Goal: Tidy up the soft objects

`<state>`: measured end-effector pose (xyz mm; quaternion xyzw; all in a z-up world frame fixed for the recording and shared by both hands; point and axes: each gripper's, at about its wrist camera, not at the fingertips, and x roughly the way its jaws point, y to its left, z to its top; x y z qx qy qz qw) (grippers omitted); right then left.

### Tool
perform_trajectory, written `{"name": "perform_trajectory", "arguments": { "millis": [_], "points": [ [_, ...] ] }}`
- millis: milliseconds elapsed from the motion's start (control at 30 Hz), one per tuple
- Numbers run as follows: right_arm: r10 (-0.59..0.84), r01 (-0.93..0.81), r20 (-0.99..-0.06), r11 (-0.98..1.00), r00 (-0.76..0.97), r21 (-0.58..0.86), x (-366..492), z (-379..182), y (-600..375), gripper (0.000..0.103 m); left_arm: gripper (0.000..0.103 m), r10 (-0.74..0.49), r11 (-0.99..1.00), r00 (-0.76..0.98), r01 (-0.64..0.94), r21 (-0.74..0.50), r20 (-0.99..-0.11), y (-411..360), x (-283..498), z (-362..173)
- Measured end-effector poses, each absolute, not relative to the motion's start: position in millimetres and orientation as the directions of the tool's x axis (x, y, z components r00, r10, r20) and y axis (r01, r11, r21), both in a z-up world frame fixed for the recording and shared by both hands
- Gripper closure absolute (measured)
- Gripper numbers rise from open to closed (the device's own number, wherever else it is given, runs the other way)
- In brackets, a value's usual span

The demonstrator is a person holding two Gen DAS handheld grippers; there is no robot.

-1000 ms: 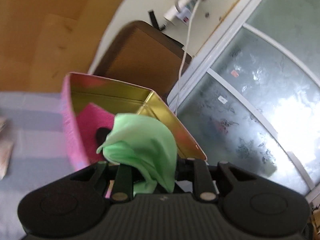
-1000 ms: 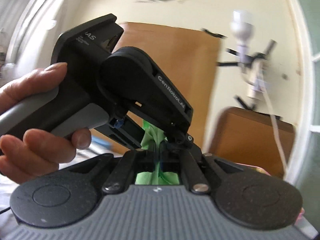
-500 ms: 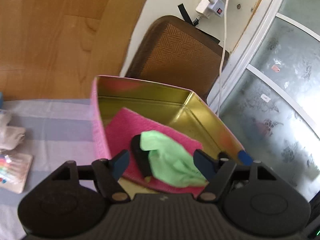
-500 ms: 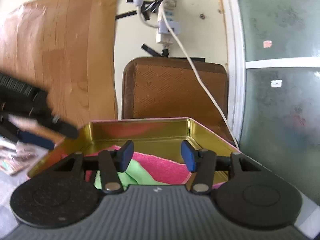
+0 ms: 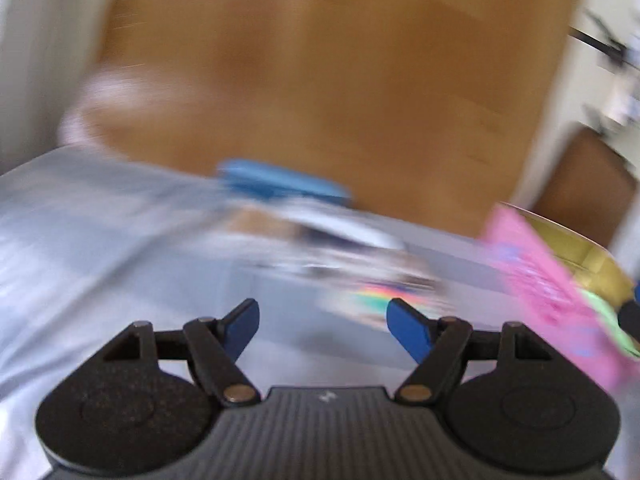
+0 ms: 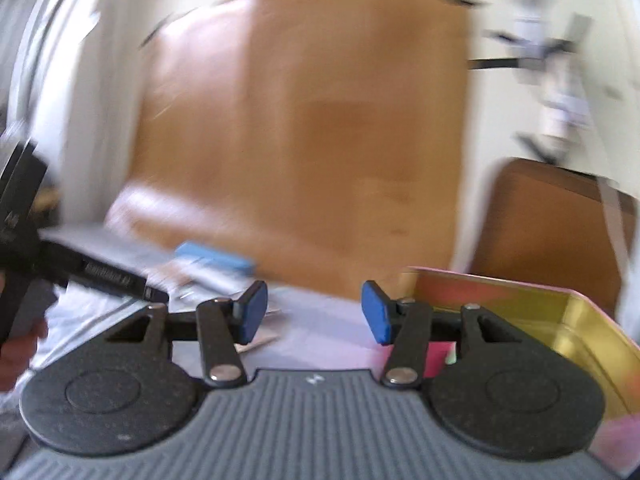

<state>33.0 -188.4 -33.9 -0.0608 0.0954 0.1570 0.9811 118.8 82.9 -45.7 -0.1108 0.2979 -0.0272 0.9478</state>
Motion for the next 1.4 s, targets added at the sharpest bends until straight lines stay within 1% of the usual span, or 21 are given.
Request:
{"name": "perform_trajectory", "arguments": {
  "millis": [67, 100, 133, 167, 233, 467, 533, 567, 633, 733, 767, 800, 833, 867, 1000, 1067, 1167, 1300, 1367, 1400],
  "points": [
    [0.346, -0.386, -0.248, 0.912, 0.905, -0.138, 53, -36, -152, 0.049, 0.032, -0.078, 0.962, 0.827, -0.083, -0.258, -0.557, 104, 119, -54],
    [0.364, -0.414, -0.274, 0.897, 0.890, -0.154, 65, -37, -135, 0.050, 0.032, -0.120, 0.938, 0.829, -0.086, -0.336, -0.546, 116, 120, -55],
    [0.379, -0.437, -0.301, 0.885, 0.875, -0.159, 79, -39, -118, 0.050, 0.031, -0.135, 0.927, 0.845, -0.076, -0.367, -0.517, 120, 119, -53],
    [0.384, -0.449, -0.322, 0.880, 0.865, -0.158, 92, -40, -105, 0.049, 0.030, -0.127, 0.927, 0.863, -0.072, -0.367, -0.489, 123, 116, -50],
    [0.366, -0.447, -0.359, 0.877, 0.859, -0.175, 118, -44, -77, 0.049, 0.030, -0.110, 0.932, 0.876, -0.074, -0.355, -0.470, 126, 116, -47],
    [0.271, -0.447, -0.446, 0.819, 0.853, -0.359, 183, -62, -9, 0.049, 0.030, -0.167, 0.881, 0.858, -0.091, -0.463, -0.486, 142, 119, -51],
    [0.241, -0.445, -0.469, 0.806, 0.849, -0.391, 195, -67, 3, 0.049, 0.029, -0.176, 0.872, 0.854, -0.096, -0.480, -0.490, 145, 118, -51],
    [0.235, -0.450, -0.479, 0.797, 0.846, -0.403, 200, -69, 7, 0.049, 0.031, -0.181, 0.869, 0.851, -0.096, -0.486, -0.492, 145, 118, -52],
    [0.230, -0.456, -0.490, 0.788, 0.841, -0.413, 207, -73, 13, 0.049, 0.031, -0.156, 0.870, 0.845, -0.127, -0.477, -0.511, 146, 118, -53],
    [0.213, -0.450, -0.499, 0.786, 0.840, -0.423, 214, -75, 15, 0.050, 0.029, -0.189, 0.834, 0.840, -0.136, -0.535, -0.509, 155, 119, -57],
    [0.211, -0.451, -0.500, 0.785, 0.840, -0.425, 215, -75, 15, 0.056, 0.029, -0.190, 0.828, 0.841, -0.139, -0.543, -0.506, 157, 119, -57],
    [0.211, -0.454, -0.505, 0.782, 0.837, -0.427, 216, -76, 16, 0.070, 0.029, -0.183, 0.827, 0.844, -0.146, -0.544, -0.505, 158, 119, -58],
    [0.205, -0.453, -0.505, 0.777, 0.838, -0.437, 216, -78, 17, 0.070, 0.028, -0.182, 0.826, 0.845, -0.146, -0.545, -0.503, 158, 119, -57],
    [0.200, -0.447, -0.493, 0.771, 0.846, -0.453, 215, -79, 19, 0.073, 0.028, -0.184, 0.825, 0.846, -0.144, -0.546, -0.501, 158, 118, -57],
    [0.213, -0.416, -0.420, 0.772, 0.882, -0.481, 196, -70, 14, 0.083, 0.028, -0.171, 0.828, 0.847, -0.153, -0.540, -0.503, 158, 118, -57],
    [0.225, -0.401, -0.384, 0.781, 0.896, -0.479, 182, -63, 7, 0.085, 0.026, -0.165, 0.823, 0.850, -0.162, -0.545, -0.501, 160, 117, -57],
    [0.252, -0.402, -0.349, 0.786, 0.902, -0.470, 152, -59, -7, 0.086, 0.024, -0.160, 0.813, 0.853, -0.172, -0.557, -0.497, 163, 115, -57],
    [0.289, -0.404, -0.294, 0.763, 0.911, -0.504, 98, -64, -25, 0.086, 0.022, -0.174, 0.814, 0.852, -0.158, -0.559, -0.494, 162, 116, -56],
    [0.305, -0.410, -0.279, 0.748, 0.911, -0.522, 71, -68, -32, 0.086, 0.016, -0.191, 0.817, 0.850, -0.140, -0.559, -0.491, 159, 116, -56],
    [0.311, -0.413, -0.275, 0.740, 0.910, -0.531, 61, -71, -35, 0.086, 0.011, -0.199, 0.819, 0.850, -0.130, -0.559, -0.488, 158, 116, -55]
  ]
}}
